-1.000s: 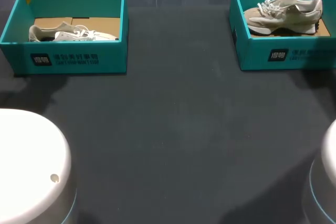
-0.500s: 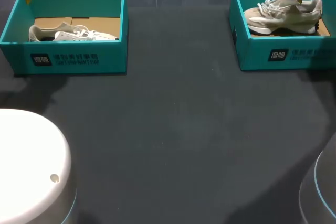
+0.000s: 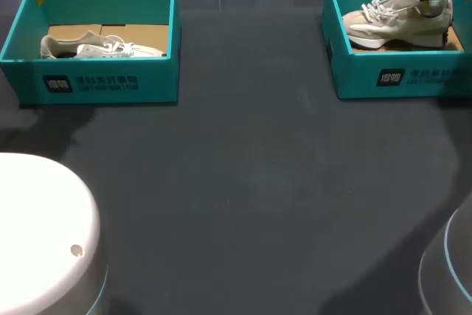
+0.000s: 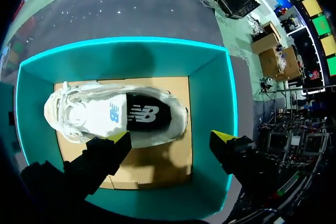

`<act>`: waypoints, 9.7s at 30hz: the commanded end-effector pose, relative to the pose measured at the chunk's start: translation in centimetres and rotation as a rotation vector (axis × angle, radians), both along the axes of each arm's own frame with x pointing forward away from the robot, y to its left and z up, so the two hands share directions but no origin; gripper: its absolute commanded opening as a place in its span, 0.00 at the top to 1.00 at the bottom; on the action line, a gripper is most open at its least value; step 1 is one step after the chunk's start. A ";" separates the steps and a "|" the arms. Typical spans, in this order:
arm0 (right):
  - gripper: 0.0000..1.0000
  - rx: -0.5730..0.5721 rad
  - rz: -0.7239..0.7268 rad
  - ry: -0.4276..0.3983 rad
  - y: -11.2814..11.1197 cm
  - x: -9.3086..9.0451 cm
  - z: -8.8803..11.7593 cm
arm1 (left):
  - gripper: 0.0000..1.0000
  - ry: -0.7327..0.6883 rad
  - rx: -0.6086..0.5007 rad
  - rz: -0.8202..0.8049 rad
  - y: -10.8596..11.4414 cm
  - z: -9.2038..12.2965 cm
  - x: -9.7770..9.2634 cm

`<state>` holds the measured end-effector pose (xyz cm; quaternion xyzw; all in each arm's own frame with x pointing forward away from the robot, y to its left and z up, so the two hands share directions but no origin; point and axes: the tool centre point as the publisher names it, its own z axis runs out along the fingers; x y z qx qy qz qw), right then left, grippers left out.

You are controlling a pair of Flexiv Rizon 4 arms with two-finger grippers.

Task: Take the shoe out of the shoebox, open the shoe tongue, remove and reinsert the insole, then place the shoe into the shoebox

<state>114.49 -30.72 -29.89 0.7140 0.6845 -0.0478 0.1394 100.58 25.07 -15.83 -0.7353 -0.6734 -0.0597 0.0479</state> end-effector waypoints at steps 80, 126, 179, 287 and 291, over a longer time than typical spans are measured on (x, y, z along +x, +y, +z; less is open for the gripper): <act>1.00 0.039 -0.164 0.106 -1.5 1.2 -5.1 | 0.00 -0.001 0.002 -0.001 0.0 0.0 -0.1; 1.00 -0.164 -0.072 0.034 -3.3 1.1 10.8 | 0.00 -0.001 0.002 -0.001 0.0 0.0 -0.1; 1.00 -0.177 -0.048 -0.018 16.8 -24.4 17.3 | 0.00 -0.001 0.002 -0.001 0.0 0.0 -0.1; 1.00 0.031 -0.109 0.141 39.6 -46.4 -6.5 | 0.00 -0.001 0.002 -0.001 0.0 0.0 -0.1; 1.00 0.049 -0.094 0.158 39.8 -46.6 -7.1 | 0.00 -0.001 0.002 -0.001 0.0 0.0 -0.1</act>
